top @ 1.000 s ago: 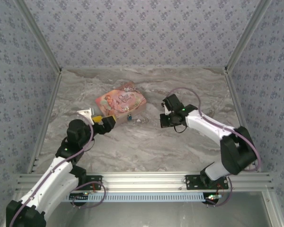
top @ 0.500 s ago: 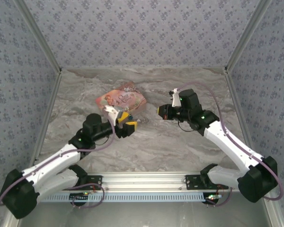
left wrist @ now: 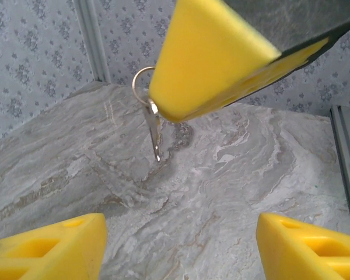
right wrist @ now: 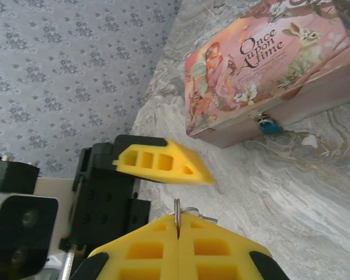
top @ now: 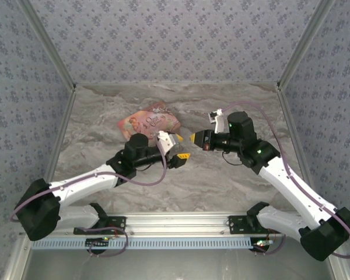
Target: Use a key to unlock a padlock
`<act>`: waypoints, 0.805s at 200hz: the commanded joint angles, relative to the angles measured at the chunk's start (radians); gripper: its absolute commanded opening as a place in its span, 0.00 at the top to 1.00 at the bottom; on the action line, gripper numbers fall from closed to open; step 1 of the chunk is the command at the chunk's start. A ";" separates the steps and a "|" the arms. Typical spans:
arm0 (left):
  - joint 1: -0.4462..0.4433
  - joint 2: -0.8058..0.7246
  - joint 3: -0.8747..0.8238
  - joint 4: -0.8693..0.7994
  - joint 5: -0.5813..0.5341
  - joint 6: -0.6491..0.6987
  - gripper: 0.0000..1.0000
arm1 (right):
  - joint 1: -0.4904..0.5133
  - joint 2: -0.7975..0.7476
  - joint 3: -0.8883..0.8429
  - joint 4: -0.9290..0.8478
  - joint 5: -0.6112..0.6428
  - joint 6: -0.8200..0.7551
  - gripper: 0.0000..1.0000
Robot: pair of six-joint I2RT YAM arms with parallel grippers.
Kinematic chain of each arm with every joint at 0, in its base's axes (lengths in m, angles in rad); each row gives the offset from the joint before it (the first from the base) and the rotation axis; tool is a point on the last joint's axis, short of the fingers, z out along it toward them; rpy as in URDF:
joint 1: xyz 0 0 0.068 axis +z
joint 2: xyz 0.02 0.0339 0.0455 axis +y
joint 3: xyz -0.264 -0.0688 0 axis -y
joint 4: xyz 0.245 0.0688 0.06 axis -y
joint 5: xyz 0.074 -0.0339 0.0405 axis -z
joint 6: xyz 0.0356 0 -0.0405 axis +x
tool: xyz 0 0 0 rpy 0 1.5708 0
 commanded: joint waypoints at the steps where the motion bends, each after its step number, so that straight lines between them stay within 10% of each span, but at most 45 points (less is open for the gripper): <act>1: -0.012 0.024 0.054 0.073 -0.017 0.069 0.34 | 0.015 -0.020 0.033 -0.006 -0.036 0.025 1.00; 69: -0.014 0.048 0.085 0.089 -0.035 0.088 0.51 | 0.039 -0.040 0.028 -0.024 -0.018 0.029 1.00; 161: -0.015 0.047 0.108 0.019 -0.069 0.140 1.00 | 0.028 -0.072 0.027 -0.068 0.004 0.011 0.94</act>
